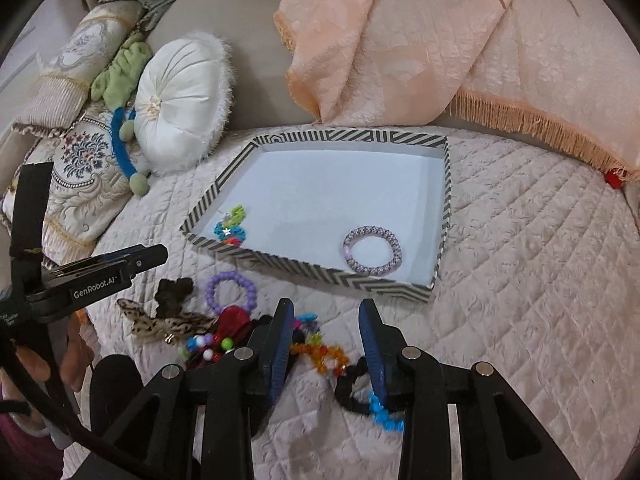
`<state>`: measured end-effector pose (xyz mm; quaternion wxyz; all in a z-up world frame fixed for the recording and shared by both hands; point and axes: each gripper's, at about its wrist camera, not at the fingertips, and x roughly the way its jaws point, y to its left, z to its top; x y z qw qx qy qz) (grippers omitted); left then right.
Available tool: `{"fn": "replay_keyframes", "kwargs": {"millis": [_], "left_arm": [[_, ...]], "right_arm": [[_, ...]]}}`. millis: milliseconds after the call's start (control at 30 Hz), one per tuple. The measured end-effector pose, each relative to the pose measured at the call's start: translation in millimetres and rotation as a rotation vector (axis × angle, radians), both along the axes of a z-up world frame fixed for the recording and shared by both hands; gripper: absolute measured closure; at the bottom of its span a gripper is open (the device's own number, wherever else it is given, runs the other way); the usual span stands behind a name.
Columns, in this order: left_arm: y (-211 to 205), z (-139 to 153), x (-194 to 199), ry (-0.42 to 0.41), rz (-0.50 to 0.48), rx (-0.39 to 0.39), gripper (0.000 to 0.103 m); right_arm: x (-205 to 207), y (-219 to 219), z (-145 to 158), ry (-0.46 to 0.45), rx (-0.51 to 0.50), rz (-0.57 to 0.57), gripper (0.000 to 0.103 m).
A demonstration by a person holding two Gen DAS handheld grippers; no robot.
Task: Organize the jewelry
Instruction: 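Grasp brown scrunchie with left tool while right tool grasps blue bead bracelet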
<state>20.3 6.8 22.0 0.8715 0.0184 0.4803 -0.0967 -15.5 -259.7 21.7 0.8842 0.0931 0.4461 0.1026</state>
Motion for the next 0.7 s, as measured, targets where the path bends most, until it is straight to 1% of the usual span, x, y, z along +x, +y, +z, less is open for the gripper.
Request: {"fn": "replay_keyframes", "kwargs": {"millis": [67, 133, 300, 400, 500, 633, 700], "left_arm": [[0.8, 4.7, -9.8, -0.016, -0.008, 0.005, 0.065], [2.9, 8.7, -16.5, -0.021, -0.011, 0.005, 0.065], [13.4, 15.8, -28.6, 0.006, -0.030, -0.033, 0.065], [24.2, 19.3, -32.4, 0.035, -0.032, -0.062, 0.064], [38.1, 21.8, -33.4, 0.074, -0.026, -0.115, 0.056], [51.4, 23.1, -35.6, 0.085, -0.011, -0.133, 0.055], [56.0, 20.0, -37.7, 0.100, -0.019, -0.134, 0.054]], "right_arm": [[-7.8, 0.4, 4.8, -0.011, 0.003, 0.001, 0.070], [-13.2, 1.7, 7.5, -0.015, -0.007, 0.001, 0.065], [-29.1, 0.3, 9.7, -0.011, -0.016, 0.003, 0.064], [-38.4, 0.6, 8.9, -0.006, -0.021, 0.011, 0.064], [-45.8, -0.3, 6.9, 0.002, -0.027, 0.017, 0.064], [-51.5, -3.2, 3.8, 0.010, -0.021, 0.028, 0.064], [-53.7, -3.6, 1.9, 0.014, -0.019, 0.034, 0.064]]}}
